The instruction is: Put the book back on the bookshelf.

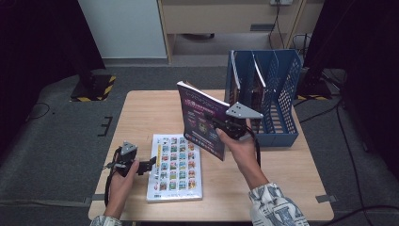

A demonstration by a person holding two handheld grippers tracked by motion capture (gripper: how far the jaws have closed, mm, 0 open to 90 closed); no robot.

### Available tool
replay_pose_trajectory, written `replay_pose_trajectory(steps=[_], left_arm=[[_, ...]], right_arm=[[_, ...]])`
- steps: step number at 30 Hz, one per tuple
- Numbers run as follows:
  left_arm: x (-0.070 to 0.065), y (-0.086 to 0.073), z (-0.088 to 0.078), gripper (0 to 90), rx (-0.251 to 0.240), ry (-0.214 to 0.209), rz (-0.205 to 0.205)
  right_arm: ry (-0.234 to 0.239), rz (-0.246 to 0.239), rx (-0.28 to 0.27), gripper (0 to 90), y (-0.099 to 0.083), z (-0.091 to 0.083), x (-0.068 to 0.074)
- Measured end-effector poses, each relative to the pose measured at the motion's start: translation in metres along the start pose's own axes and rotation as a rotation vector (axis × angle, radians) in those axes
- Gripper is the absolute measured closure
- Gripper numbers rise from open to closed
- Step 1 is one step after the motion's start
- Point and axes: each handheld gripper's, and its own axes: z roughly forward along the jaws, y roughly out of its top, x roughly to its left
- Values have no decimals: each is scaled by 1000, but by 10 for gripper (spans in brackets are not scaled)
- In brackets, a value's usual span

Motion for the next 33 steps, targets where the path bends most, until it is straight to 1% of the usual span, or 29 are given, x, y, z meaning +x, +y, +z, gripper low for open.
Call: replay_pose_trajectory(steps=[9,13,20,25,33], left_arm=[[-1,0,0,46,6,4,4],[0,-1,0,47,12,6,10],[0,-1,0,48,10,7,8],[0,-1,0,48,10,9,8],[0,-1,0,48,8,11,8]], right_arm=[[2,-13,16,825,-8,-28,-2],[-1,-14,22,825,-12,-39,-6],[-4,-6,30,825,-21,-60,-12],[-10,5,29,825,-26,-72,-15],[-20,6,25,825,-29,-90,-19]])
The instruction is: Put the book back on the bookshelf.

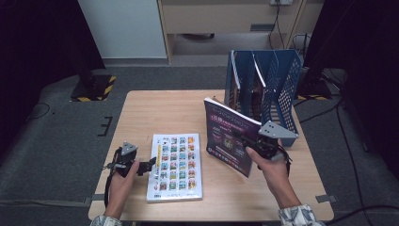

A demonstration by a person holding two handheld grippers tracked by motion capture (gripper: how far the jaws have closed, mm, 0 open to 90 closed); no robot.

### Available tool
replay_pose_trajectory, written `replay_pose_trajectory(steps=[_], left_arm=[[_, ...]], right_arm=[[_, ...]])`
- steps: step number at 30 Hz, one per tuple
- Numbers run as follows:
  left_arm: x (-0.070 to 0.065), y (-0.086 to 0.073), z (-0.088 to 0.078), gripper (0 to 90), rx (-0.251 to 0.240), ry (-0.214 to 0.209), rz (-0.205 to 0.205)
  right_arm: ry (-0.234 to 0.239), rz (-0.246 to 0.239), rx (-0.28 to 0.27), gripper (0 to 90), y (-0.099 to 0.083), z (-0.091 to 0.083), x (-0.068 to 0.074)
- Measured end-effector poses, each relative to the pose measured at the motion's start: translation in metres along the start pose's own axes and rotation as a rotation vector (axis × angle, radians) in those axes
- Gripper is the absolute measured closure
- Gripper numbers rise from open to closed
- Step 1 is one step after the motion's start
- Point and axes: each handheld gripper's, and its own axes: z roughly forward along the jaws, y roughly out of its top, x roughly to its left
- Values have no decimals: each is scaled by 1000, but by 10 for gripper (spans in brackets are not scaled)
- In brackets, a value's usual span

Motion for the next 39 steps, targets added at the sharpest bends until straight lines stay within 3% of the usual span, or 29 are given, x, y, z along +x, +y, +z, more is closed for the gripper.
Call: replay_pose_trajectory(steps=[21,39], left_arm=[[0,-1,1,48,8,4,2],[1,-1,0,48,8,10,1]], right_arm=[[-75,23,3,825,-9,-56,-19],[-171,47,-9,825,5,-95,-32]])
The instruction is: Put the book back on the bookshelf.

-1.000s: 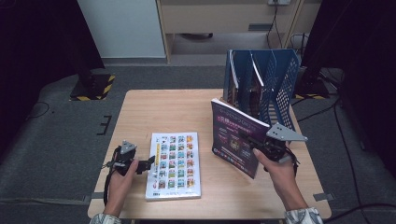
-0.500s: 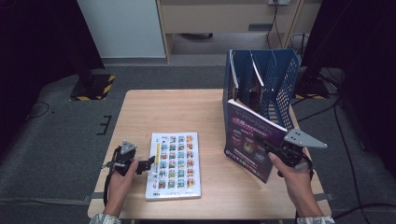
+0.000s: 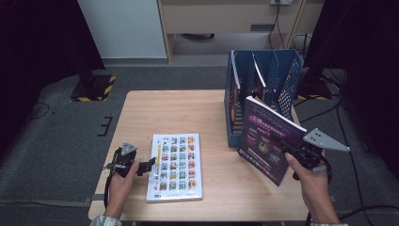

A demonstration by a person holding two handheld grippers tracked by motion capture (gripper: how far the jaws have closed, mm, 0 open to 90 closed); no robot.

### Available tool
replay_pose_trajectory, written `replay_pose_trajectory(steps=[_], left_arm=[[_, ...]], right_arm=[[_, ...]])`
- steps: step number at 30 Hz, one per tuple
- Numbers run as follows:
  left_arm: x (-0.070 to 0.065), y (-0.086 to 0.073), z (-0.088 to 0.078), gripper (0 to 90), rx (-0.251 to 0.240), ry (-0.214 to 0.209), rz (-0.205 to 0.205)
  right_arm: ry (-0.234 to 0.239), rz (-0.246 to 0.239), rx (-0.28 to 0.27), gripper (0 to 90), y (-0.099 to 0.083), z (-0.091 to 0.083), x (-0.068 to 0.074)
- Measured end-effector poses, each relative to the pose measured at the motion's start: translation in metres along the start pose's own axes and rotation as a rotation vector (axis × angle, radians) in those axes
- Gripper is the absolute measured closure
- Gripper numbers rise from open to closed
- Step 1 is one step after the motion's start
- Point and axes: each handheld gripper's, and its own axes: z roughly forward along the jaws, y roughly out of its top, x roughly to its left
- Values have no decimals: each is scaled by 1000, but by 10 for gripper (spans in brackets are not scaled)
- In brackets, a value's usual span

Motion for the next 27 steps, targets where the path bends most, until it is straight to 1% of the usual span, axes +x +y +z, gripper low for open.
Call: replay_pose_trajectory(steps=[8,12,14,19,23,27], left_arm=[[0,0,0,48,-2,1,-1],[0,0,0,48,0,1,2],[-1,0,0,48,0,1,3],[-1,0,0,48,3,1,3],[0,0,-1,48,0,-1,4],[0,0,-1,48,0,0,2]], right_arm=[[-14,-10,-23,825,27,-17,0],[-33,-13,-30,825,39,-22,-3],[-45,-19,-33,825,44,-23,-5],[-85,-14,-40,825,58,-23,-12],[-110,-14,-30,825,67,-20,-16],[-128,-31,-19,825,73,-18,-20]])
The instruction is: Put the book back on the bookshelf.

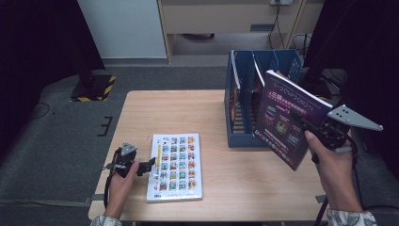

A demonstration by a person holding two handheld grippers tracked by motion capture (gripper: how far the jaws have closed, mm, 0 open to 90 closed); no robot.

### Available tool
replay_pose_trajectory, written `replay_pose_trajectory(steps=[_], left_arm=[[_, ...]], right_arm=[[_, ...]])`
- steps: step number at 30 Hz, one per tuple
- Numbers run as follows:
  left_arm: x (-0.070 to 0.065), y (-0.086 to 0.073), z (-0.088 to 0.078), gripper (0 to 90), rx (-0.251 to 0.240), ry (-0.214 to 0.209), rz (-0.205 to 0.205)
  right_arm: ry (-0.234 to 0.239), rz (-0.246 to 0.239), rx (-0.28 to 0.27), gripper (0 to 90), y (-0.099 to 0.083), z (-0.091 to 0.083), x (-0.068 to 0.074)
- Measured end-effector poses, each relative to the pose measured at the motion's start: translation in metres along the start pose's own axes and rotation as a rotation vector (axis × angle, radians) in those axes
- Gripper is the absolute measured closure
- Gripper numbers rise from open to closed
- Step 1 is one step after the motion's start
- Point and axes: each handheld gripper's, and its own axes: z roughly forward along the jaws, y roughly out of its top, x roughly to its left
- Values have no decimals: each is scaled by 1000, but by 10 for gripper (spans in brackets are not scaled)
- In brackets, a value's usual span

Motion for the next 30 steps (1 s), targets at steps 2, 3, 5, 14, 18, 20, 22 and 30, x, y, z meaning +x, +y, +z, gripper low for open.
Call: replay_pose_trajectory(steps=[2,3,5,14,18,20,22,30], left_arm=[[0,0,0,48,0,0,1],[0,0,1,48,2,0,2],[-1,0,1,48,-1,1,1],[-1,0,0,48,-2,5,3],[-1,0,0,48,-2,6,7],[0,0,-1,48,-3,7,6],[0,0,-1,48,-4,7,5],[0,0,-1,48,-7,7,7]], right_arm=[[-15,-5,3,825,2,0,-3],[-22,-4,5,825,3,0,-5],[-44,-12,14,825,4,1,-8],[-129,-19,29,825,13,12,-17],[-171,-27,39,825,18,24,-19],[-197,-32,44,825,20,31,-20],[-219,-33,50,825,21,38,-22],[-253,-35,56,824,25,64,-24]])
